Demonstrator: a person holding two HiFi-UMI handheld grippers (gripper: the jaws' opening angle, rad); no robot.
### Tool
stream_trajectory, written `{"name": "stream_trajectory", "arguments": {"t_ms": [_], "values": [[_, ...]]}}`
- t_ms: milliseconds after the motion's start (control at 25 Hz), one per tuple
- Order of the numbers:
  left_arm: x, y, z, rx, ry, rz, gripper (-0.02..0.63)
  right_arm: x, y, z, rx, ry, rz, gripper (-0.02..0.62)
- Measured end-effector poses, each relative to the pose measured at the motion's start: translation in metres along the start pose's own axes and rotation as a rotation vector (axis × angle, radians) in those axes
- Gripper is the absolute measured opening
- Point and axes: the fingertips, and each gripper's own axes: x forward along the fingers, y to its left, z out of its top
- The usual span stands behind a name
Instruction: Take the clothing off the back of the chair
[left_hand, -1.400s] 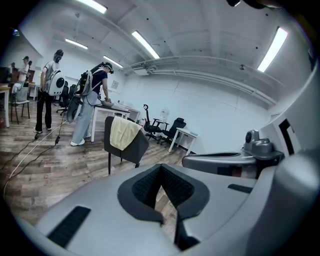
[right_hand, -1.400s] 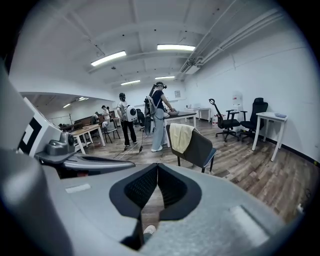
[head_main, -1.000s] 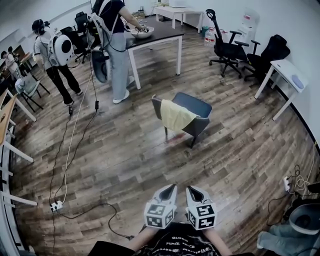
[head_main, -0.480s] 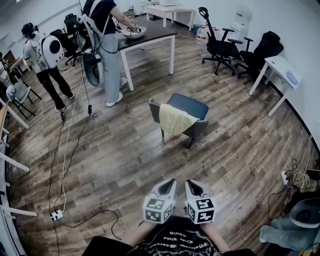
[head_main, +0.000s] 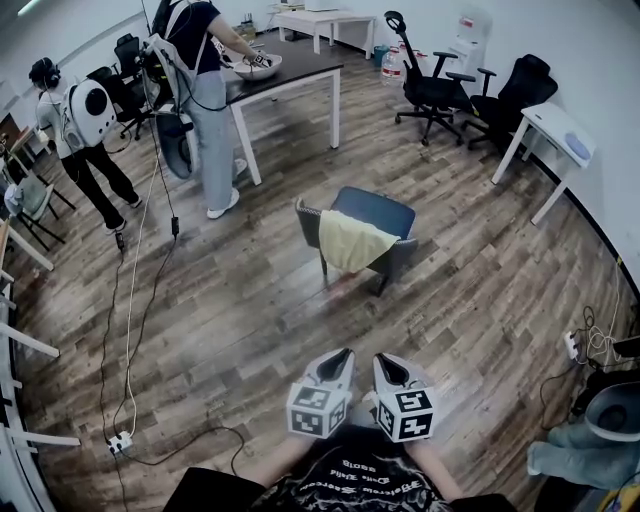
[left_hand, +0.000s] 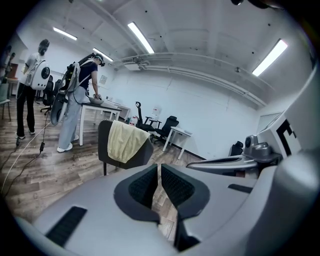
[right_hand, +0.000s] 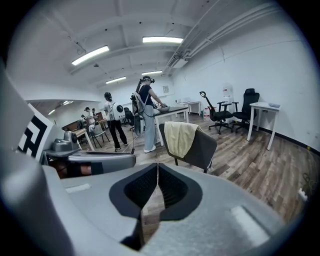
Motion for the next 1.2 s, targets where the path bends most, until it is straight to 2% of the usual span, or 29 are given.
{"name": "stream_trajectory", "arguments": {"t_ms": [160,480,640,800,960,1200], "values": [[0.001,0.009,0.002,0.009,0.002,0.013,0.009,0.005,-0.003,0.008,0.032,-0.033,0.0,0.008],[0.022,0.026,0.021,-0.01,-0.019,0.063,0.009,0.038,-0.015,0.024,0.008,-0.002,0.069,0.022],[0.038,0.036,0.029,-0.046,-0.026,0.079,0.009,0.055,-0.023,0.034,0.0,0.017,0.108,0.023],[0.058,0.044,0.031,-0.075,-0.007,0.101,0.009,0.071,-0.038,0.039,-0.006,0.04,0.115,0.023],[0.083,0.052,0.037,-0.091,0.012,0.112,0.009,0.09,-0.056,0.046,-0.002,0.065,0.124,0.057],[0.12,0.063,0.045,-0.111,0.043,0.14,0.012,0.123,-0.077,0.05,0.058,0.12,0.166,0.057]]}}
